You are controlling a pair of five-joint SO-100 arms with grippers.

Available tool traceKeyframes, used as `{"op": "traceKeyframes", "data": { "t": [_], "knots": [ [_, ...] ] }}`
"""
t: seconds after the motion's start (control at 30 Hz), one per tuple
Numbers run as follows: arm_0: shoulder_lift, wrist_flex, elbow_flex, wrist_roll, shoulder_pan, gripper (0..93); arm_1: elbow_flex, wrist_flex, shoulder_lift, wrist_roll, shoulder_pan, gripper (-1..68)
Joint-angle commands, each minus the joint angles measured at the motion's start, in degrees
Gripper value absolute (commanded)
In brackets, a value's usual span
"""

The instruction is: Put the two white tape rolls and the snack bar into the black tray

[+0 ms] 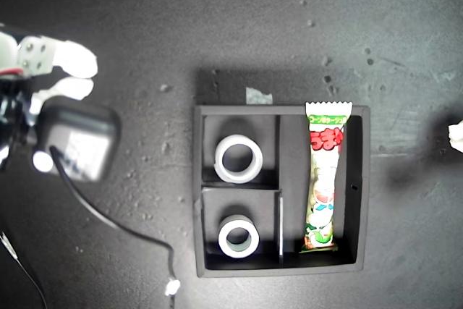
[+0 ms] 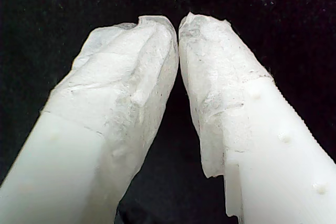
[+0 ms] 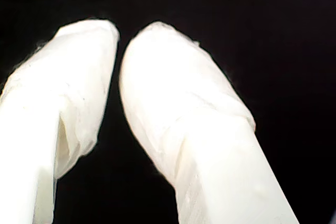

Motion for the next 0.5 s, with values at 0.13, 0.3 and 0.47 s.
{"op": "traceKeyframes", "data": {
  "t": [0.13,0.3,0.47],
  "knots": [
    [33.93,-12.57,44.65,-7.21,2.72,0.0,0.7,5.98,-0.18,1.41,3.16,-0.1],
    [55.37,-11.87,60.47,-9.76,6.42,0.0,0.7,5.89,0.44,-2.29,3.34,-0.1],
    [65.48,-8.79,68.82,-11.51,8.79,0.0,0.7,5.89,0.44,-2.29,3.16,0.0]
  ]
}}
